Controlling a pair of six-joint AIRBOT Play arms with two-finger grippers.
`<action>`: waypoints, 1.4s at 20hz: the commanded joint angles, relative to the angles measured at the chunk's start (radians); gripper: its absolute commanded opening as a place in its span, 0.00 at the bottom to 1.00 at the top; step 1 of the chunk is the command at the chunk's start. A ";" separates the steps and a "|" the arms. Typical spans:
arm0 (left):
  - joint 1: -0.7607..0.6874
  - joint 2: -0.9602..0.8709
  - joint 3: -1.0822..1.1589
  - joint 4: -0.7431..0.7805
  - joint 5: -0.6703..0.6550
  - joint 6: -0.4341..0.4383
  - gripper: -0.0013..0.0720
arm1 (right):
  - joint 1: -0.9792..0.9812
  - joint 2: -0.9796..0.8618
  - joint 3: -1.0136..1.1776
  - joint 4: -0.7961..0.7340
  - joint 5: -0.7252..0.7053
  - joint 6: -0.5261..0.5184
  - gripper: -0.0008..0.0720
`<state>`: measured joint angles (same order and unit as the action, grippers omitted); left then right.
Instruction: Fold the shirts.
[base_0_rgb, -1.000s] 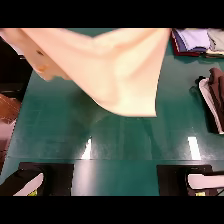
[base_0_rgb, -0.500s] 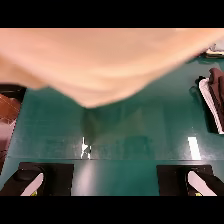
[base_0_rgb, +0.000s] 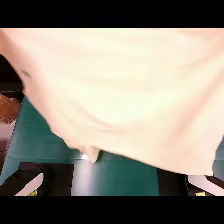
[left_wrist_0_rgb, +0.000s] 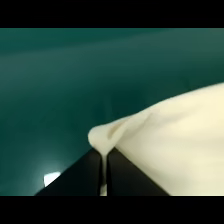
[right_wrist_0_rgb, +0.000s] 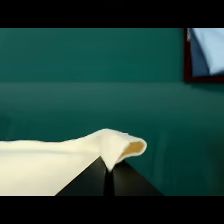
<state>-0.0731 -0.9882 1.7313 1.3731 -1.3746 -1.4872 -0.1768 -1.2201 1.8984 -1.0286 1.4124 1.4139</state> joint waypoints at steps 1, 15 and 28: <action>0.001 -0.177 -0.257 0.002 0.004 0.027 0.05 | 0.102 -0.178 -0.166 -0.037 0.021 0.011 0.03; 0.137 -0.470 -0.161 -0.031 0.077 0.056 0.59 | 0.212 -0.526 0.109 -0.036 0.035 0.011 0.53; 0.260 0.150 -1.204 -0.230 0.124 0.018 0.59 | 0.204 0.007 -0.574 0.069 -0.089 -0.028 0.53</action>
<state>0.1822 -0.9512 0.7193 1.1858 -1.2804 -1.4372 0.0273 -1.2926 1.4143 -0.9710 1.3758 1.3891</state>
